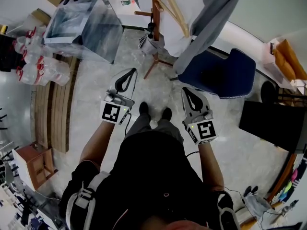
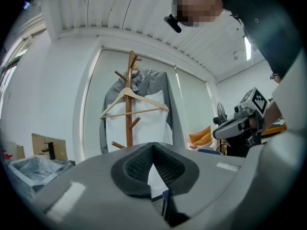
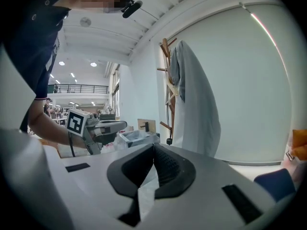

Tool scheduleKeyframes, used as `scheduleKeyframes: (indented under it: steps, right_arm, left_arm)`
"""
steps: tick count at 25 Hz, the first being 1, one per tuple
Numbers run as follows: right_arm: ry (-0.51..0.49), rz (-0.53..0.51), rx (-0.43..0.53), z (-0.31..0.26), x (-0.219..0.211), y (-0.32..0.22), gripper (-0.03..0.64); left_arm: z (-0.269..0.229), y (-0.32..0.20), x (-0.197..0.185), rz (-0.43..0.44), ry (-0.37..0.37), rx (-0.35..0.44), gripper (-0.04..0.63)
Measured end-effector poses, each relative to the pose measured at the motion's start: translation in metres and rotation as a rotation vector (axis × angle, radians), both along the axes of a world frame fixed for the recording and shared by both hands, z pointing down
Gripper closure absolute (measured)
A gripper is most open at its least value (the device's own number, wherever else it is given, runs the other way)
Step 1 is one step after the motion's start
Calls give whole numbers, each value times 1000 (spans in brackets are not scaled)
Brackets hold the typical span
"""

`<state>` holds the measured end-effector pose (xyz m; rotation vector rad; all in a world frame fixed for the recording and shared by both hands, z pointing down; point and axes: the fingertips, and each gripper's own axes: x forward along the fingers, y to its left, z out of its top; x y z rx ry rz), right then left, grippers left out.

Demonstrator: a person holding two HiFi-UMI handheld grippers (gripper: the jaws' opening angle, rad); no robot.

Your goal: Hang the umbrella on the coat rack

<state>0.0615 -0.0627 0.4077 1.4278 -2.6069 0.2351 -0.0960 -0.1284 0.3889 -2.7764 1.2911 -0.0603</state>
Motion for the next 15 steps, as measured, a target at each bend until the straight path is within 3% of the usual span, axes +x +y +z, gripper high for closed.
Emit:
scheduleKeyframes:
  steps: [2,6,9,15]
  right_arm:
    - [17,0,-6,0,2,0,614]
    - [24,-6,5,-3,3,1,589]
    - [10,2,23,-9,5,-1,592]
    - [14,14,38,-13,8,-4,606]
  left_arm:
    - [1,5,1,9,-31,-7,595]
    - [-11,14,2,-4,9,8,595]
    - [-10,23,-3,-6,-19,-19,597]
    - [-11,31,-21,-70,-2,-58,597]
